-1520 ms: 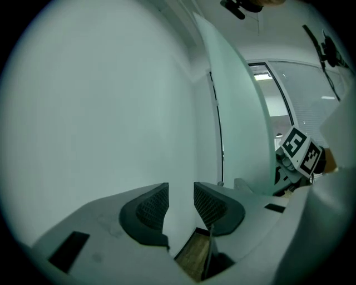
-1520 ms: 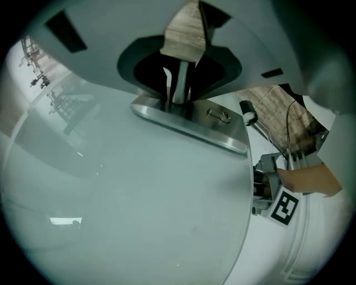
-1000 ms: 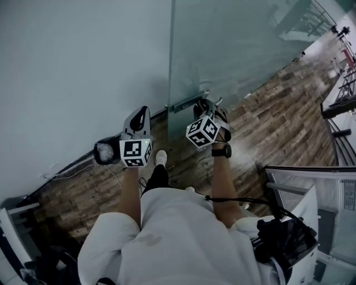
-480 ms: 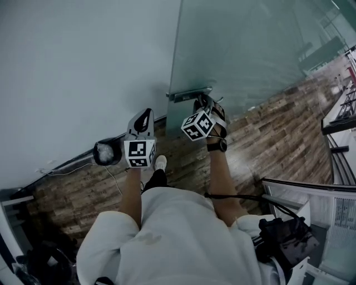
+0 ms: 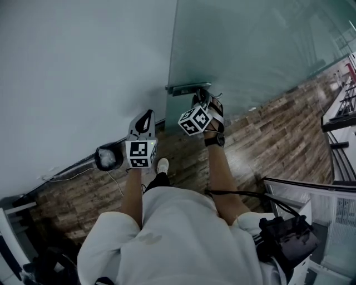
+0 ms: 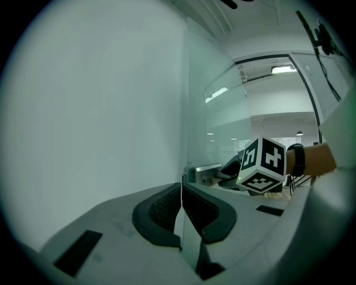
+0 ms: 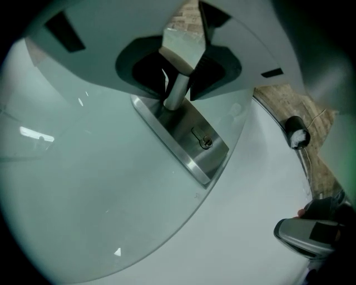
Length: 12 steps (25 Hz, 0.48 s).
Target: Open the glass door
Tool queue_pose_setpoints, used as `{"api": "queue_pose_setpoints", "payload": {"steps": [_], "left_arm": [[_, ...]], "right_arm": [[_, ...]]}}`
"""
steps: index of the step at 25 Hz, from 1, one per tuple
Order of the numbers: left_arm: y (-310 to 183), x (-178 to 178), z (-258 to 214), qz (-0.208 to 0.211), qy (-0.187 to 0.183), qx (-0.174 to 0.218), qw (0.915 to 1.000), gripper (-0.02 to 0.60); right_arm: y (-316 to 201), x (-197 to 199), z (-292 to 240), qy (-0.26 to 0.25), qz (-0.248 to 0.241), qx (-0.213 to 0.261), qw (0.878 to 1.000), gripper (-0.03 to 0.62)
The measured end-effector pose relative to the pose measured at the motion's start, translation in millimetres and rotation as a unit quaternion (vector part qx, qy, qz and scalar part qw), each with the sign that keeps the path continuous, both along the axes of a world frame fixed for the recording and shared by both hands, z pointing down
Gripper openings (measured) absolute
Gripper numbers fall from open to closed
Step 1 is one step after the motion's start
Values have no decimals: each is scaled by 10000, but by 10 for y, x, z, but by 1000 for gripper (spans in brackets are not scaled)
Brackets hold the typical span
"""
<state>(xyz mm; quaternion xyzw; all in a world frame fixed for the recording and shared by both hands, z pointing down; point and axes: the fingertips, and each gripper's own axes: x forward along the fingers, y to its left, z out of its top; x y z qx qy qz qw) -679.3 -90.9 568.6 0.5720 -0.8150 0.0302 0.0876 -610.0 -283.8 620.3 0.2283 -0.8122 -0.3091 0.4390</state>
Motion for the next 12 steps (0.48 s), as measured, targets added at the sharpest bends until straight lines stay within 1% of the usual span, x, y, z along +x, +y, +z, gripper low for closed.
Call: {"api": "queue_pose_setpoints", "payload": {"steps": [6,9,12], "left_arm": [[-183,-83,43,333,-34,-106,9994,11],[-285,-98,71,584,-42,-155,9982,9],[-429,-16,78,883,-172,-178,9958,9]], "right_arm": [[-86,-148,-18,-2,91,129,9999,126],[-121,-218,-9,-57,125,98,9999,126],[-176,-241,-35,-136,135,93,9998,126]]}}
